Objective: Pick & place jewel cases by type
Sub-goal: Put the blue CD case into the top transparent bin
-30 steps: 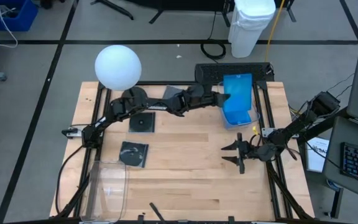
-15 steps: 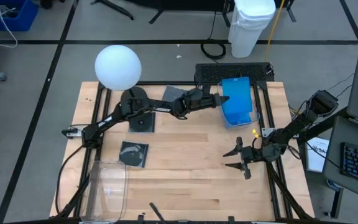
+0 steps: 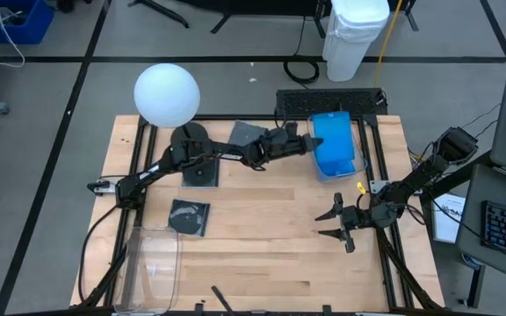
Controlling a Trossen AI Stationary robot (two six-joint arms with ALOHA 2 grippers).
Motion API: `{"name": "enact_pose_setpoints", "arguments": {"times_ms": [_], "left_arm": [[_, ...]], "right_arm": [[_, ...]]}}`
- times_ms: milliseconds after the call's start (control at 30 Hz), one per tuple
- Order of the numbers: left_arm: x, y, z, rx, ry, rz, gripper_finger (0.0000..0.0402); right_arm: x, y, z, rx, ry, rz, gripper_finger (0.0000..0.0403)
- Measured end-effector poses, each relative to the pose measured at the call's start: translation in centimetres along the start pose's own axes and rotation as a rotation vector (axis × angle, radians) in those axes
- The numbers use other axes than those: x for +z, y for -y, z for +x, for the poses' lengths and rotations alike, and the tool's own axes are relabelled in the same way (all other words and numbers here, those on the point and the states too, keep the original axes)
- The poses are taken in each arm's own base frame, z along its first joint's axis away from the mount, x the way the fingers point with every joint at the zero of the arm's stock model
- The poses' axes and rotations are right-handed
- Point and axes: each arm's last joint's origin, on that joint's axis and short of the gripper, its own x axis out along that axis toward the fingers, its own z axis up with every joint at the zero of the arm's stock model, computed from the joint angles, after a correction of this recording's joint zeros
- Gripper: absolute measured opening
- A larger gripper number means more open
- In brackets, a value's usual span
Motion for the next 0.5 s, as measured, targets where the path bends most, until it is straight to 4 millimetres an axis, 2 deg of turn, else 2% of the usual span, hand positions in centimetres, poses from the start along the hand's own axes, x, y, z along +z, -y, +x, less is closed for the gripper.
{"name": "enact_pose_setpoints", "arguments": {"times_ms": [233,500], "left_arm": [[-0.01,-0.03,0.00,0.003,0.000,0.000,0.0168],[-0.17,0.05,0.00,0.007,0.010,-0.015,0.0225]], "right_arm": [[0.07,-0.01,0.00,-0.001,0.007,0.011,0.0183],[0.08,-0.01,0.00,-0.002,0.007,0.012,0.0183]]}}
